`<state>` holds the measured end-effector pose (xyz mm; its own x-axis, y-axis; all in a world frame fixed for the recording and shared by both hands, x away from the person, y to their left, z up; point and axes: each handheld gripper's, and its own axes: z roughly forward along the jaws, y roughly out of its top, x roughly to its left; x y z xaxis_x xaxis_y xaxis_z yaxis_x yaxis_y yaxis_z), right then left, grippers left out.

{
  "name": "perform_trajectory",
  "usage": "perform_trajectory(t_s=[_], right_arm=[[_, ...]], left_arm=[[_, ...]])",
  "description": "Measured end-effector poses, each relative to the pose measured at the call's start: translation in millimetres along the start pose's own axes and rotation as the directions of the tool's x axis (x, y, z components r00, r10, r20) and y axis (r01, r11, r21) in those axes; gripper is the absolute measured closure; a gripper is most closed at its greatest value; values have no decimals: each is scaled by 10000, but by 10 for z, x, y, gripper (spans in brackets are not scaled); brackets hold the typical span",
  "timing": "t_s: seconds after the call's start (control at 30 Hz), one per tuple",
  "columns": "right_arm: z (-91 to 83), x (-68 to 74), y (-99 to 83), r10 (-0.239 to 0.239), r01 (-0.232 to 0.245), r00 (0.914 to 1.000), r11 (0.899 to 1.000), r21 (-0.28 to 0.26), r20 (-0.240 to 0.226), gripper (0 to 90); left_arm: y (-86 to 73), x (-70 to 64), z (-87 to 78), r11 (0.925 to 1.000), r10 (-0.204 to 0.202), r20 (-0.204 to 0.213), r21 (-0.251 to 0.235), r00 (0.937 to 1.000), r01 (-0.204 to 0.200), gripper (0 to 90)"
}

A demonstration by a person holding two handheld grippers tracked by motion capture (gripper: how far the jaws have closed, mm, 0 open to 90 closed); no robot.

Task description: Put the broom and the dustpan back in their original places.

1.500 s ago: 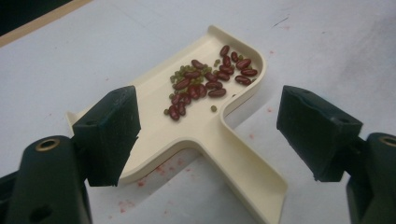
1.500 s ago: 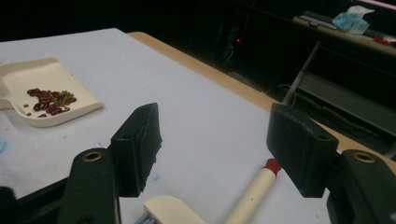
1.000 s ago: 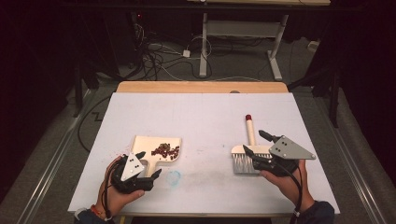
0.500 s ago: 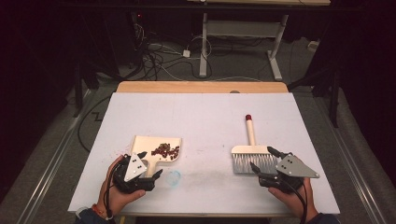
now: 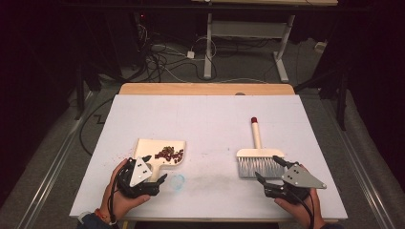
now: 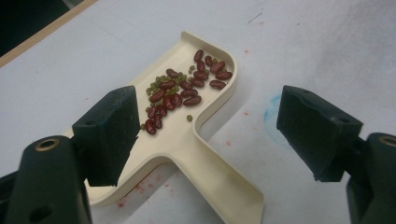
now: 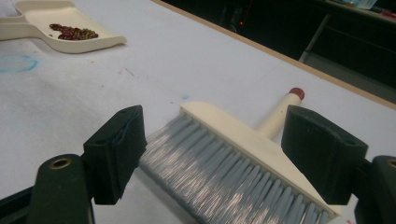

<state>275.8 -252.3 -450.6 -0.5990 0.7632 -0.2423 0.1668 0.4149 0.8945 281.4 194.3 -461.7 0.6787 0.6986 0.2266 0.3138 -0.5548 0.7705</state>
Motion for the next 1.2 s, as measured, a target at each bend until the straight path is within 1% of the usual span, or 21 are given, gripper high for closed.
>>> perform_trajectory(t_s=[0.17, 0.23, 0.37, 0.47, 0.73, 1.2], right_arm=[[-65, -1, 37, 118, -109, 9997, 9990, -427, 206, 221], [-62, 3, 42, 35, -24, 9996, 9991, -422, 267, 221], [-48, -14, 33, 105, -93, 9995, 9992, -393, 302, 221], [-48, -20, 31, 123, -111, 9995, 9991, -404, 303, 222], [-60, -12, 36, 83, -70, 9996, 9988, -481, 269, 223], [-43, -14, 31, 69, -61, 9998, 9991, -426, 193, 223]], left_arm=[[-4, -8, -13, 10000, 3, -53, -9, 10000, -4, 207], [-8, 3, -18, 10000, 8, -90, -10, 10000, -8, 207], [-11, 15, -3, 10000, -32, -81, 36, 10000, 32, 207], [-13, 13, 1, 9999, 60, -69, 109, 10000, -59, 207], [-14, 8, -4, 9998, 110, -69, 138, 9999, -109, 207], [-3, 24, 5, 10000, 23, -193, 94, 9998, -21, 207]])
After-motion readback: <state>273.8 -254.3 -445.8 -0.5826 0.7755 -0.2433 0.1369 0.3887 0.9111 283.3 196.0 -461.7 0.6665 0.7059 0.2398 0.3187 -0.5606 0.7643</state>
